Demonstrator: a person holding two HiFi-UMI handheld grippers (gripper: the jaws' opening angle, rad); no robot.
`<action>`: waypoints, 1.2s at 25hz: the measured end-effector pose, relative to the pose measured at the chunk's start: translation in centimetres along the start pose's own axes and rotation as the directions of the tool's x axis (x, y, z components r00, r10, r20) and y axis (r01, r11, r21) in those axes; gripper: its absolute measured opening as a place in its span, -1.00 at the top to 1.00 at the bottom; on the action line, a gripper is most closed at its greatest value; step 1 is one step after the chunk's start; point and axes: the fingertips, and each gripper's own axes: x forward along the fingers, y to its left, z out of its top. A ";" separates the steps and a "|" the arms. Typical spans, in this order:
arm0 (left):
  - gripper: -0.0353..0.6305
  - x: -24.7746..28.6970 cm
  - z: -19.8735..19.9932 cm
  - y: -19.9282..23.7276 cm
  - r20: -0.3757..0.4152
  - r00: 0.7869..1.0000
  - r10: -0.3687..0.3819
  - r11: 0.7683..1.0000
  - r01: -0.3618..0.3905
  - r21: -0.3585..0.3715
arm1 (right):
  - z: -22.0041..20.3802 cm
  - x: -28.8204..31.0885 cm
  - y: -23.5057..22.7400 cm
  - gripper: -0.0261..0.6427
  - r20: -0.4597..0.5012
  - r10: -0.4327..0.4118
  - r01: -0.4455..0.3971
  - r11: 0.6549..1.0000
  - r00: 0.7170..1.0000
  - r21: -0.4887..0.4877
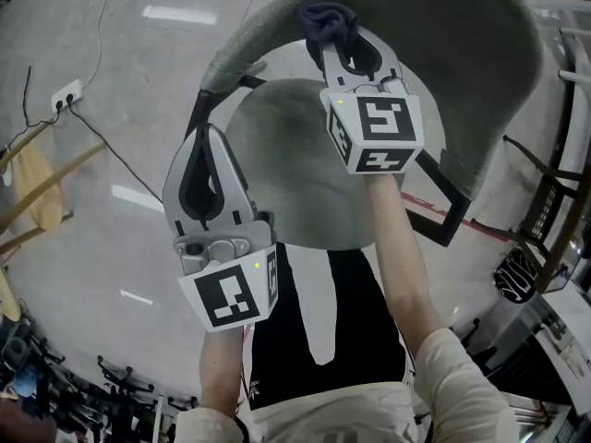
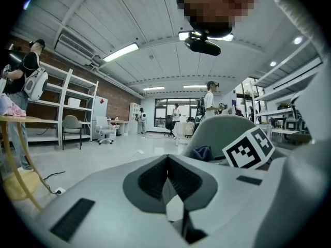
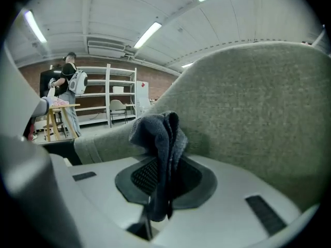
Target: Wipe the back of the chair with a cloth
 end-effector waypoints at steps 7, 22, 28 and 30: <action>0.85 1.8 0.6 -2.7 0.008 0.997 -0.078 0.996 0.078 0.040 | -0.9 -2.8 -6.7 0.75 0.011 -0.225 0.222 0.966 0.974 0.134; 0.85 4.6 1.4 -12.3 0.014 0.956 -0.291 0.956 0.290 0.047 | -4.3 -14.4 -16.2 0.75 -0.053 -0.645 0.631 0.724 0.763 0.278; 0.85 5.1 1.5 -16.9 0.008 0.893 -0.449 0.888 0.446 0.111 | -5.9 -20.7 -17.3 0.75 -0.122 -0.774 0.757 0.554 0.622 0.346; 0.85 5.2 1.2 -18.6 0.002 0.872 -0.489 0.865 0.484 0.133 | -6.9 -22.9 -17.5 0.75 -0.155 -0.807 0.795 0.493 0.570 0.352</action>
